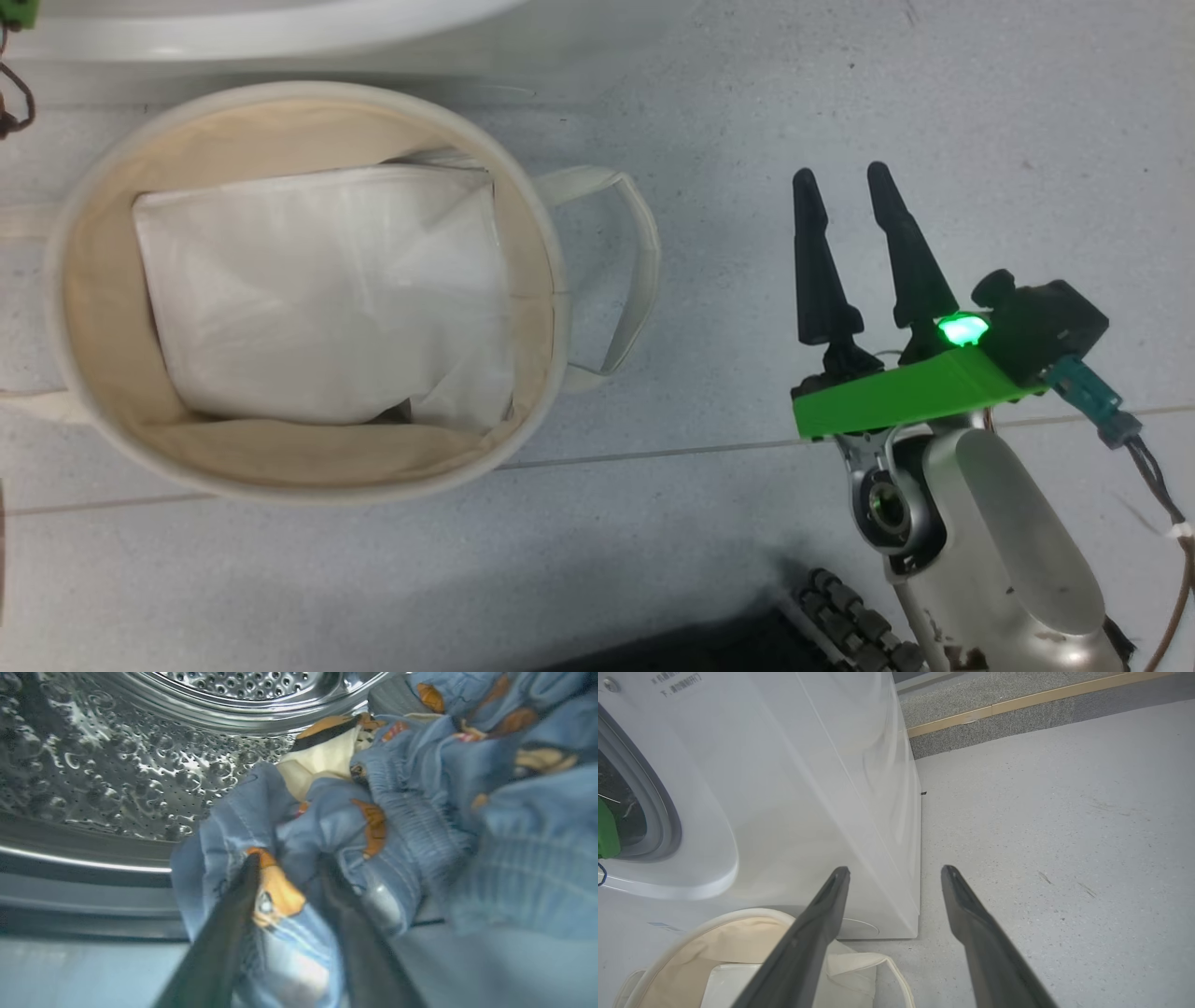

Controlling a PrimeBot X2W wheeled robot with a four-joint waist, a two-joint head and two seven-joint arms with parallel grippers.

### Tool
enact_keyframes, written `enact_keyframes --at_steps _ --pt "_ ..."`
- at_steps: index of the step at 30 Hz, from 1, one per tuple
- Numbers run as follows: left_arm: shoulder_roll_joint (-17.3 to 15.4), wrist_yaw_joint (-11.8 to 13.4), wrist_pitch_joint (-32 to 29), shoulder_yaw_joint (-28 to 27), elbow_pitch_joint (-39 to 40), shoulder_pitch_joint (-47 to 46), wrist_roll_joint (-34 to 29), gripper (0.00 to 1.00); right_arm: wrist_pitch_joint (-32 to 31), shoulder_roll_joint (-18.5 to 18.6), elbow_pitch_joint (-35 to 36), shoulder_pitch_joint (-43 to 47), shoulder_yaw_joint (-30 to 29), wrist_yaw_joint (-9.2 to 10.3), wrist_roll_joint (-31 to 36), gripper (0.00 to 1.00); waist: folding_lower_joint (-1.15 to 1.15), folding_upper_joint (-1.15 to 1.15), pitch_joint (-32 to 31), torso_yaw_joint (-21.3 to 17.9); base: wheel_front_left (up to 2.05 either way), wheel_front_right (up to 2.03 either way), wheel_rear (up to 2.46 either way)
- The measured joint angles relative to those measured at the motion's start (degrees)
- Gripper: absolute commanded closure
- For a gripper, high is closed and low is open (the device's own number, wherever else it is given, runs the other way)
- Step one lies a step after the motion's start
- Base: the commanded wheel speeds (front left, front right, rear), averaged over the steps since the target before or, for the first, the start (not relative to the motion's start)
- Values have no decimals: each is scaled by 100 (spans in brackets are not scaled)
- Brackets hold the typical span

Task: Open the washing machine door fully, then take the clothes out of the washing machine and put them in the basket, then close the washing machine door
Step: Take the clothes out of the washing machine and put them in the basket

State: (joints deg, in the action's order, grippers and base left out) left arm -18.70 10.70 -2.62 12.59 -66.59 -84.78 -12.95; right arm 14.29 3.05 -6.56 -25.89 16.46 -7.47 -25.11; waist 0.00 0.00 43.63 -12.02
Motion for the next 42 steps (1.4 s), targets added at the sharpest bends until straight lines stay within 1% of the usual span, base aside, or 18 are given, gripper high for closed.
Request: enact_keyframes --at_steps 2,9,12,15,18,20,25,31,32,37,42 --pt "70 -115 79 40 -66 -19 2 100 0 0 13 -32 1 0 36 0 0 0 16 28 0 0 0" --pt "200 -165 725 48 -285 68 224 100 0 1 1 -70 -25 0 142 0 0 0 -108 149 0 0 0" --pt "307 -165 1132 -22 -301 159 383 100 1 1 -12 -70 -27 0 142 0 0 0 -244 193 0 0 0" --pt "386 -165 1515 -116 -247 286 597 100 0 1 -42 -65 -47 0 185 0 0 0 -433 230 0 0 0" --pt "450 -164 1689 -222 53 541 801 100 1 1 -97 -30 -111 0 200 0 0 0 -672 269 0 0 0" --pt "466 -163 1691 -233 479 810 889 100 1 2 -133 58 -162 0 244 0 0 0 -849 299 0 0 0" --pt "459 -63 1694 -241 2119 1808 1091 100 0 7 -253 283 -243 0 292 0 0 0 -1337 392 0 0 0" --pt "453 44 1694 -233 3821 3104 1310 100 0 7 -411 529 -292 0 293 0 -1 0 -1959 522 0 0 0" --pt "453 44 1694 -233 3821 3104 1310 100 0 7 -411 529 -292 0 293 0 -1 0 -1959 522 0 0 0" --pt "464 74 1730 -234 5090 3975 1462 100 0 5 -545 804 -291 0 292 0 -1 0 -2478 625 0 0 0" --pt "524 90 1736 -236 5961 4764 1573 100 0 5 -646 1051 -311 0 292 0 -1 0 -2935 720 0 0 0"
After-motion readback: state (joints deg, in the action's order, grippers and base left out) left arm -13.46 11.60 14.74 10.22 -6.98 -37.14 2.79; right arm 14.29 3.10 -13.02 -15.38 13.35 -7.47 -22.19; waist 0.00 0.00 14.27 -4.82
